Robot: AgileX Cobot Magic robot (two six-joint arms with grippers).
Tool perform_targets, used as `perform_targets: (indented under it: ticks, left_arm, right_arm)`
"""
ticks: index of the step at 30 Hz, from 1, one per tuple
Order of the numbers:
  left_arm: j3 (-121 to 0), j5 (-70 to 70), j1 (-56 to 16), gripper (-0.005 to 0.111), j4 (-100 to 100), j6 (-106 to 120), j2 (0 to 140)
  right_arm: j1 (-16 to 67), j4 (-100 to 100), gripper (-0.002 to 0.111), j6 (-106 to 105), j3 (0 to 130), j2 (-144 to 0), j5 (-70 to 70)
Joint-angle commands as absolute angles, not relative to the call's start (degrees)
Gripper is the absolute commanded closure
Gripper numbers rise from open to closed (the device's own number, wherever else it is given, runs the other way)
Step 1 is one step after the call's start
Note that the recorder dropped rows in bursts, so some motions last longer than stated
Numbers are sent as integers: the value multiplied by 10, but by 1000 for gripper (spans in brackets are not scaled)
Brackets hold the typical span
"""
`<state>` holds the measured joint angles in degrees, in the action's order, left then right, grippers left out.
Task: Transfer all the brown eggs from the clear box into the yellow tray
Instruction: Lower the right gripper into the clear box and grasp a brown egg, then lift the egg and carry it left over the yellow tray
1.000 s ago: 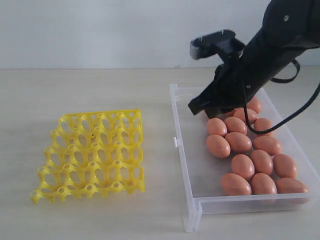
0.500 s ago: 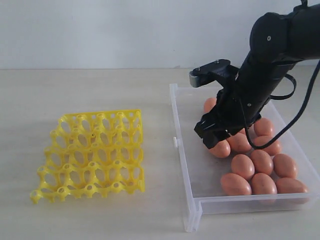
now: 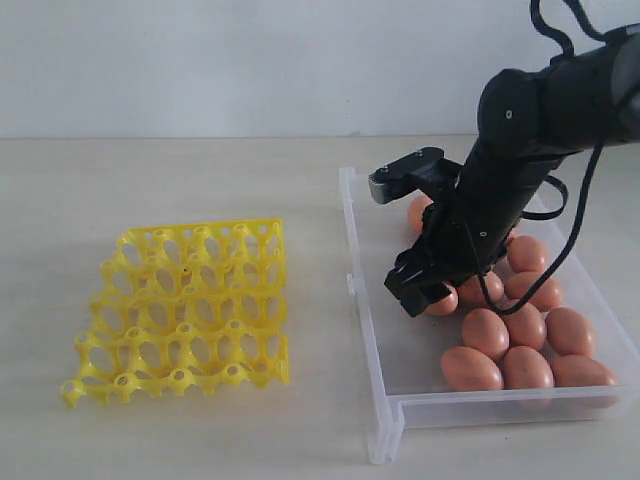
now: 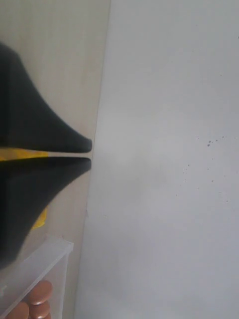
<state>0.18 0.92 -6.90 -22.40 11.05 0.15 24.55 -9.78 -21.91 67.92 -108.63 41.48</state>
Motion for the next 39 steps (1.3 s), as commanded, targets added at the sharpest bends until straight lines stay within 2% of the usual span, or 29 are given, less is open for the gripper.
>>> perform_targets:
  ticks: [1, 11, 13, 14, 15, 17, 18, 19, 26, 28, 34, 36, 39]
  left_arm:
    - [0, 0, -72, 103, -229, 106, 0]
    - [0, 0, -72, 103, -229, 106, 0]
    - [0, 0, -72, 103, -229, 106, 0]
    - [0, 0, -72, 103, -229, 106, 0]
    - [0, 0, -72, 103, -229, 106, 0]
    - [0, 0, -72, 103, -229, 106, 0]
    - [0, 0, -72, 103, -229, 106, 0]
    - [0, 0, -72, 103, -229, 106, 0]
    - [0, 0, -72, 103, -229, 106, 0]
    - [0, 0, -72, 103, -229, 106, 0]
    - [0, 0, -72, 103, -229, 106, 0]
    - [0, 0, -72, 103, -229, 106, 0]
    - [0, 0, -72, 103, -229, 106, 0]
  right_arm:
    - [247, -97, 48, -231, 681, -1097, 389]
    - [247, -95, 48, -234, 681, -1128, 364]
    - [247, -91, 55, -249, 681, -1128, 360]
    - [247, -91, 65, -270, 681, -1128, 360]
    - [247, -91, 70, -276, 681, -1128, 360]
    - [247, -91, 86, -279, 681, -1128, 360]
    - [247, -94, 102, -279, 681, -1128, 360]
    - [247, -99, 108, -279, 681, -1128, 358]
    - [247, -184, 108, -281, 681, -1034, 229]
    - [248, -281, 108, -338, 680, -1001, 185]
    - [341, -658, 108, -698, 680, -991, 21]
    - [382, -695, 108, -765, 685, -999, -39]
    - [438, -642, 108, -747, 695, -1020, -116]
